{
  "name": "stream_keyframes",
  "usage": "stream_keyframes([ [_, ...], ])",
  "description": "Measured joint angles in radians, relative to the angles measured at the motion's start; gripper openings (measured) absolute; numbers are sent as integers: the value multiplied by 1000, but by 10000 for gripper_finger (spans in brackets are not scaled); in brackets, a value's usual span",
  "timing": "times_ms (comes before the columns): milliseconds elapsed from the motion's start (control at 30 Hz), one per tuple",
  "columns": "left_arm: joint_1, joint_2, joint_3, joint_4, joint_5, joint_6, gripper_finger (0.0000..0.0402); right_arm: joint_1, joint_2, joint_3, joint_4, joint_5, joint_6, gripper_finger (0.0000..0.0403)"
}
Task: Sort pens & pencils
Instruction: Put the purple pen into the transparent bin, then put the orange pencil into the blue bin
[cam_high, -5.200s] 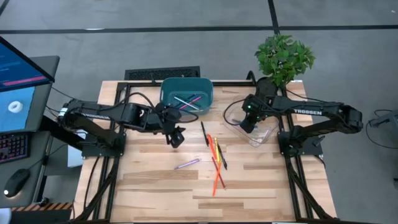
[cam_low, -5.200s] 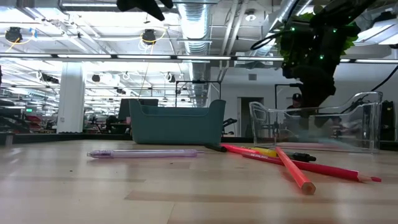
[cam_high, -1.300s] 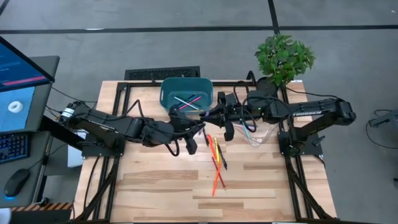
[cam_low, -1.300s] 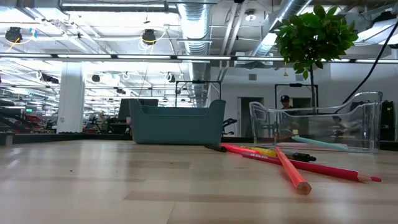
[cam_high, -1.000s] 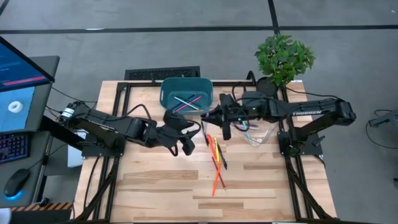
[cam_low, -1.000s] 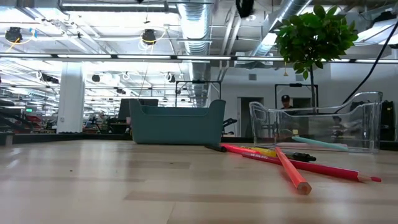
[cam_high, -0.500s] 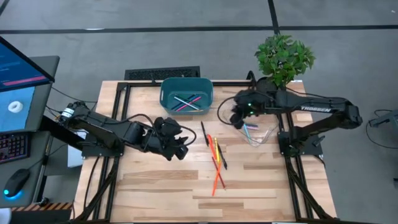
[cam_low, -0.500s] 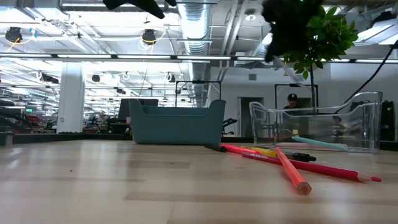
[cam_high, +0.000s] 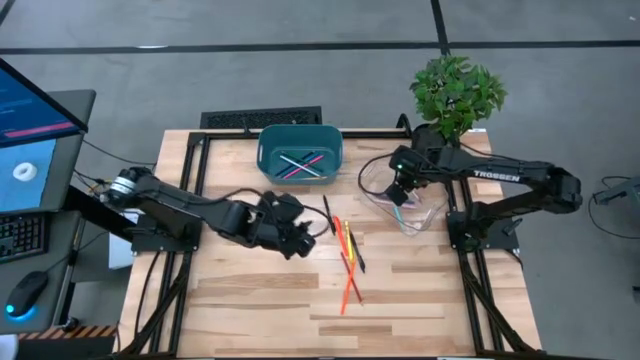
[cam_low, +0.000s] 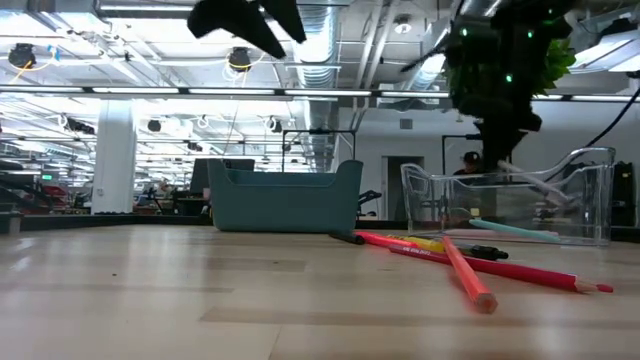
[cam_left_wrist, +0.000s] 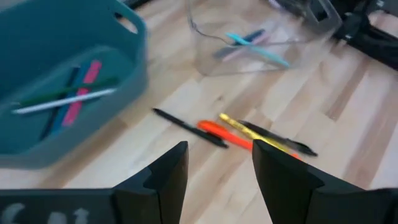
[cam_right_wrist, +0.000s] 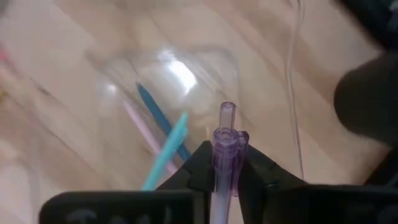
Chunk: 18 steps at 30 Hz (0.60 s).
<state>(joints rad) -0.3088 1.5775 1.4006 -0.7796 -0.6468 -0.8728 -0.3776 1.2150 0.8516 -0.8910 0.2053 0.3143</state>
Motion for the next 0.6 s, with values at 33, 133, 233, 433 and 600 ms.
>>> stream_keyframes([
  [33, 1, 15, 0, 7, 12, 0, 169, -10, 0, -14, -1, -3, -3, 67],
  [133, 5, 55, 0, 57, 46, 18, 169, -19, 0, -45, 29, -18, -8, 74],
  [233, 10, 91, -1, 102, 83, 32, 169, -18, 0, -81, 68, -26, -8, 77],
  [433, 13, 120, 1, 208, 95, 9, 169, -19, 0, -93, 72, -70, -34, 112],
  [600, 12, 162, 1, 266, 127, -46, 169, -39, 0, -92, 77, -134, -35, 197],
])
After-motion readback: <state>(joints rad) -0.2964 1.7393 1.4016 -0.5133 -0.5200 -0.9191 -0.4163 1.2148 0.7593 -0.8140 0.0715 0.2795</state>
